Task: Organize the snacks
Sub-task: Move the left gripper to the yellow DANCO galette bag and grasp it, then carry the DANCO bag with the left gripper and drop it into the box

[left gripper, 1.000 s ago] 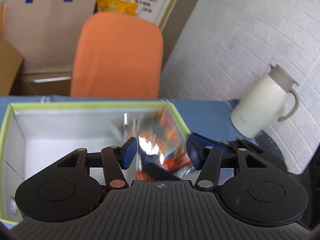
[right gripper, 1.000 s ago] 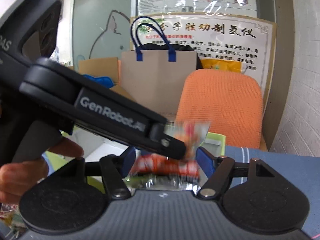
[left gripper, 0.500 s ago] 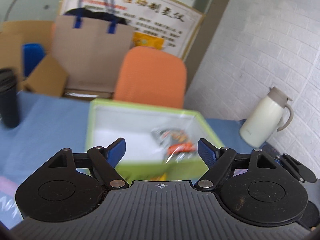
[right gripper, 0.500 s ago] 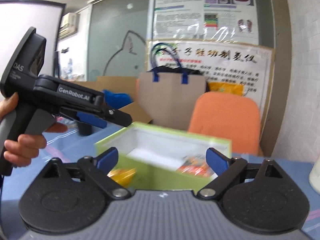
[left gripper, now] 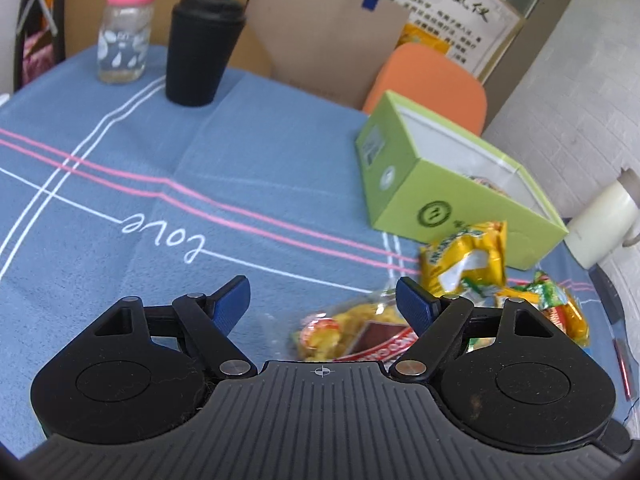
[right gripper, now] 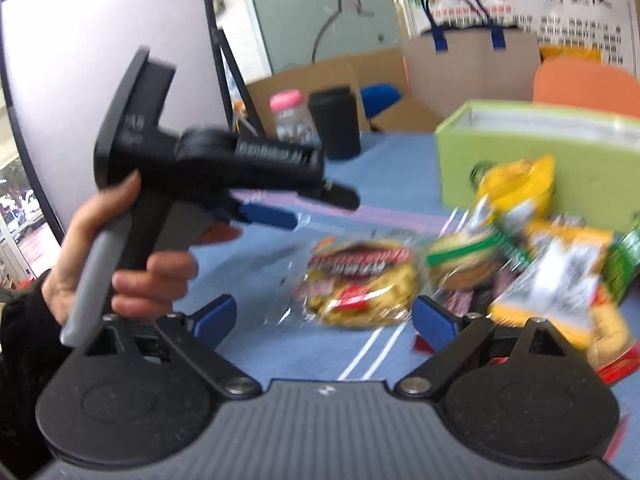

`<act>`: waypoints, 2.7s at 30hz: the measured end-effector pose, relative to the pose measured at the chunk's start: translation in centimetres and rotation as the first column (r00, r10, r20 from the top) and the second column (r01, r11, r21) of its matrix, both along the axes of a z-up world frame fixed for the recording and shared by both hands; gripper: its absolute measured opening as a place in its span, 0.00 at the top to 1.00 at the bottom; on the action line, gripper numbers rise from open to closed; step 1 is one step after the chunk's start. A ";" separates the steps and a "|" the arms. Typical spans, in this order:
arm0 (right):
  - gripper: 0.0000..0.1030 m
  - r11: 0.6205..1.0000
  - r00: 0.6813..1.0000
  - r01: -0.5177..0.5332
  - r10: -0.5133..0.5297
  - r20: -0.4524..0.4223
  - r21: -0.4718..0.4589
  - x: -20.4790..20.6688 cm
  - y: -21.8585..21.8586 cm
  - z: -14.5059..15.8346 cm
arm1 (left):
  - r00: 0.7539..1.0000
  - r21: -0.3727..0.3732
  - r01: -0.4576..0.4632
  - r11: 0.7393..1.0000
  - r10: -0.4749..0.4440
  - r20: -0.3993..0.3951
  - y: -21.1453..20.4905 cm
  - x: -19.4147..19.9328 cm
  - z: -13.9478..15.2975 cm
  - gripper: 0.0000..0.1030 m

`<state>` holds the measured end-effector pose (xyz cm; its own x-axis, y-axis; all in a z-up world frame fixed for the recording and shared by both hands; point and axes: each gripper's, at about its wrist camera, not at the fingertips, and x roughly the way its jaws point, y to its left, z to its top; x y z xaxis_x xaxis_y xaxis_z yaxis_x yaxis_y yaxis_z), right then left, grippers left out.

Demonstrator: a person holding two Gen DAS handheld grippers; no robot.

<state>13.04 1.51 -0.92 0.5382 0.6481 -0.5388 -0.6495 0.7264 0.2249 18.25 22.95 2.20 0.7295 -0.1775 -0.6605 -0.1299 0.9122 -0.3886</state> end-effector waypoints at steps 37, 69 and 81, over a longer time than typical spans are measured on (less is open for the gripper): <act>0.09 0.996 0.998 0.010 -0.016 -0.068 -0.086 5.7 6.8 -2.8 | 0.999 -0.110 0.048 0.993 -0.050 -0.015 3.3 -2.9 -2.3 0.37; 0.22 0.994 0.983 0.039 -0.021 0.180 -0.100 6.3 4.0 3.1 | 0.990 -0.041 0.091 0.995 -0.086 0.114 -1.8 -0.2 4.1 0.77; 0.21 0.979 0.971 0.147 -0.115 0.211 -0.141 20.6 -0.5 7.4 | 0.974 0.058 0.157 0.986 -0.165 0.158 -7.4 15.2 9.8 0.75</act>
